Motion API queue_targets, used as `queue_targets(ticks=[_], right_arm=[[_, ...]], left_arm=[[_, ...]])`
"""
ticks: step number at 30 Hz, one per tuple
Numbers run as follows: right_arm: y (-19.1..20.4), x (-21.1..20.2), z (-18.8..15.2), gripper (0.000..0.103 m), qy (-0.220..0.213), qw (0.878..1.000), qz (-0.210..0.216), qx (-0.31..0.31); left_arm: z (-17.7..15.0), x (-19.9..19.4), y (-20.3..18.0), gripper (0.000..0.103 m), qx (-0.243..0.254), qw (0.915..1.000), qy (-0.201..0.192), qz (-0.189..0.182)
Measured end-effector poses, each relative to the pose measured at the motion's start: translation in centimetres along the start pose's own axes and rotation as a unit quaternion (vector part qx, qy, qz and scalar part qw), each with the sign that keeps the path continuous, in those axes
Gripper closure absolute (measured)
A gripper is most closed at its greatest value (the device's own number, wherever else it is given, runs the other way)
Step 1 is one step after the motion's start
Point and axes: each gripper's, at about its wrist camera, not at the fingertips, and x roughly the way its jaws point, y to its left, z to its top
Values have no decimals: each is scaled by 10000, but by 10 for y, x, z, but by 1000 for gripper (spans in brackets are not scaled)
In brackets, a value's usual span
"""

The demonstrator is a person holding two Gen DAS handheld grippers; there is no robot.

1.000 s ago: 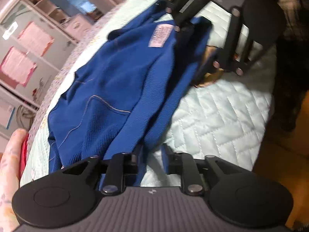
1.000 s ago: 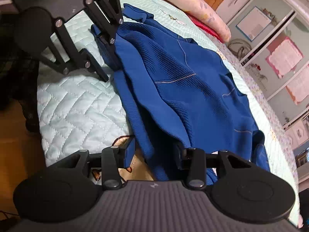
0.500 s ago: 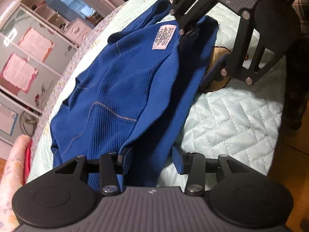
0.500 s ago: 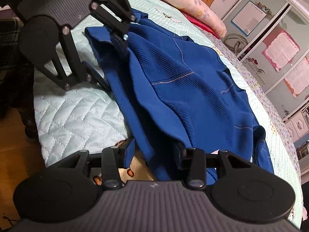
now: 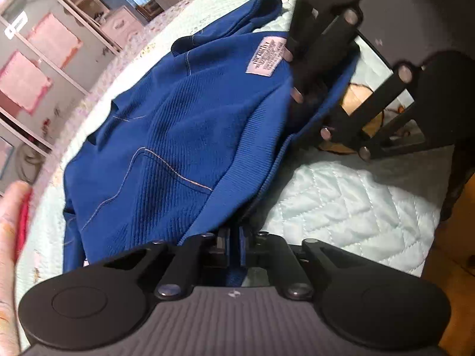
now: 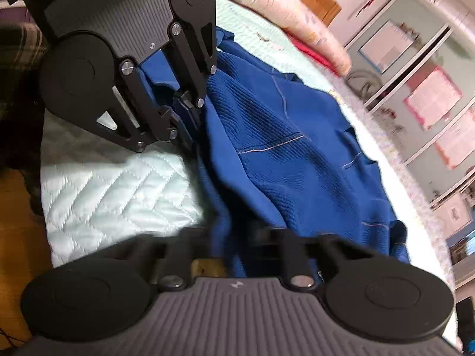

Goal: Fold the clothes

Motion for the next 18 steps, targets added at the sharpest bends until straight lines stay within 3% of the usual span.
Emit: queue_targets(ticks=[5,8,11,15,18], right_arm=[[-25,-7,10,103,172,9967,691,379],[-26,-22,5,103,169,9911,1237,461],[-14,-28,-5,103,269,9894,1415,159],[-19,-26,1,103,305,9874,1499,407],[-5,-27,-6,103,374,9874,1525,192]], left_arm=[[4,-20,26,100,-580,9957,-22,-722],[-7,-24,16,102,-519,9906,204,-1250],[-13,-20,-2,102,-172,9908,302,-1306],[-12,-18,-3,102,-296,9910,277,-1275],[-14,-19,-6,103,-365,9906,259,-1289]])
